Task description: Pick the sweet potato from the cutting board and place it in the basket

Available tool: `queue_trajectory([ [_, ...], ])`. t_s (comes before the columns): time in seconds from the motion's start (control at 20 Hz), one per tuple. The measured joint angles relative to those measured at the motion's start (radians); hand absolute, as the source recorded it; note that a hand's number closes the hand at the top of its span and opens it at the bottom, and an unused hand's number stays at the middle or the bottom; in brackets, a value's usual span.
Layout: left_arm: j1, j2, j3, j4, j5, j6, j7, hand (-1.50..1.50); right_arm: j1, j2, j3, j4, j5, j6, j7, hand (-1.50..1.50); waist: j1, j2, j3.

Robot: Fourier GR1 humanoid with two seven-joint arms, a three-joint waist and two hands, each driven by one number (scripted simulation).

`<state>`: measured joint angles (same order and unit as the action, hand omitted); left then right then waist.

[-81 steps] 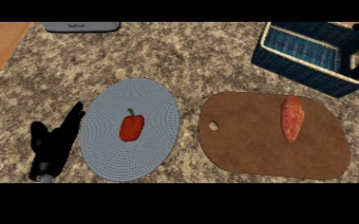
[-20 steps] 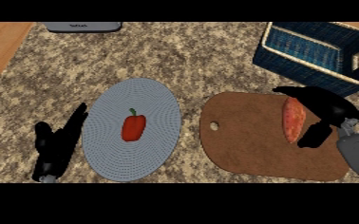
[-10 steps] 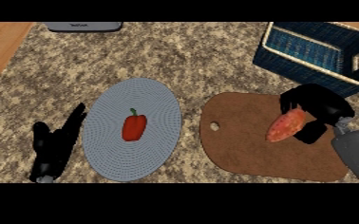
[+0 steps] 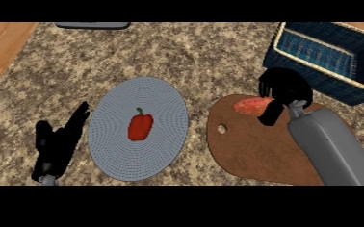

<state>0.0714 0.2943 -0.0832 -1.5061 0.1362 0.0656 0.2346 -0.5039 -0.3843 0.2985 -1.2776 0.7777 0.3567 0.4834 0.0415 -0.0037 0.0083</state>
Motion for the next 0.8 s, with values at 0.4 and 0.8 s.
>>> queue_trajectory([
  [0.4, -0.018, -0.007, -0.008, 0.012, -0.008, -0.005, 0.008, 0.00, -0.257, 0.294, -0.093, 0.007, 0.108, -0.251, 0.447, 1.50, 0.011, 0.003, 0.003],
  [0.8, 0.005, -0.004, 0.006, 0.002, -0.002, -0.008, 0.001, 0.00, -0.521, 0.355, -0.220, -0.044, 0.260, -0.515, 0.553, 1.50, -0.003, -0.001, 0.003],
])
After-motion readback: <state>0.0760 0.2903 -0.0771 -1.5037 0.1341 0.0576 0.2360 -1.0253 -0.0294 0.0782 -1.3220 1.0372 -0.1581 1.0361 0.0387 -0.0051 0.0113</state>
